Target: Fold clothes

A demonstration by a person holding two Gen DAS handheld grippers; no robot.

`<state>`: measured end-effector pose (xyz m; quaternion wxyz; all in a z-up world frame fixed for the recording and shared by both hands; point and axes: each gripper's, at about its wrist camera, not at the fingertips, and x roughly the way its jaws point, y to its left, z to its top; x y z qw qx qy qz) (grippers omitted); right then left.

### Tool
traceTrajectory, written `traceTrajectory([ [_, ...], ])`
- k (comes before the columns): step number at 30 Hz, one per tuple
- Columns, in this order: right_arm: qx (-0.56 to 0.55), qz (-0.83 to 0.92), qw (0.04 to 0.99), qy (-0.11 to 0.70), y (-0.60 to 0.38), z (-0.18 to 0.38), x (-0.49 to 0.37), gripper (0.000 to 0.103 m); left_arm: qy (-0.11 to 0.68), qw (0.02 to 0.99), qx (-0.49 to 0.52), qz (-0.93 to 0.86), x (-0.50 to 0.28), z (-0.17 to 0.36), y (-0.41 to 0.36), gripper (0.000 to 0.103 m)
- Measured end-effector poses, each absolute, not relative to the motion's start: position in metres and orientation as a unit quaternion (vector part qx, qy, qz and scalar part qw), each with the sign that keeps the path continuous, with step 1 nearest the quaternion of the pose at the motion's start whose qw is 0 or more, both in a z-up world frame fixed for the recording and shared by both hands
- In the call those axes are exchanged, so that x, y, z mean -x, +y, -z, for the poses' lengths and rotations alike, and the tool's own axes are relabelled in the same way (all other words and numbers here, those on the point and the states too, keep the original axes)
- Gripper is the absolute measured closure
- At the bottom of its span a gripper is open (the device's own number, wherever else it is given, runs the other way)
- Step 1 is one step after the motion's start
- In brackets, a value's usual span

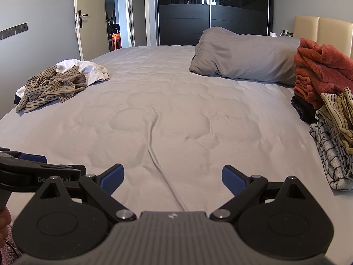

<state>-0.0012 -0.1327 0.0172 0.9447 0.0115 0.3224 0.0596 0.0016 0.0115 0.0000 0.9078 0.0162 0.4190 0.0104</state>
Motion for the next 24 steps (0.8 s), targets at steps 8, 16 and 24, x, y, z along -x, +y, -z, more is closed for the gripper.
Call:
traceTrajectory([
  [8,-0.011,-0.060,0.944,0.323,-0.132,-0.018,0.000,0.006,0.422,0.907,-0.014,-0.011,-0.001,0.001,0.007,0.027],
  [16,-0.010,-0.057,0.945,0.323,-0.132,-0.017,0.000,0.006,0.419,0.908,-0.008,-0.019,0.000,0.000,0.009,0.028],
  [24,-0.001,-0.038,0.951,0.308,-0.136,-0.017,0.003,0.006,0.419,0.907,-0.007,-0.025,0.001,0.001,0.019,0.028],
])
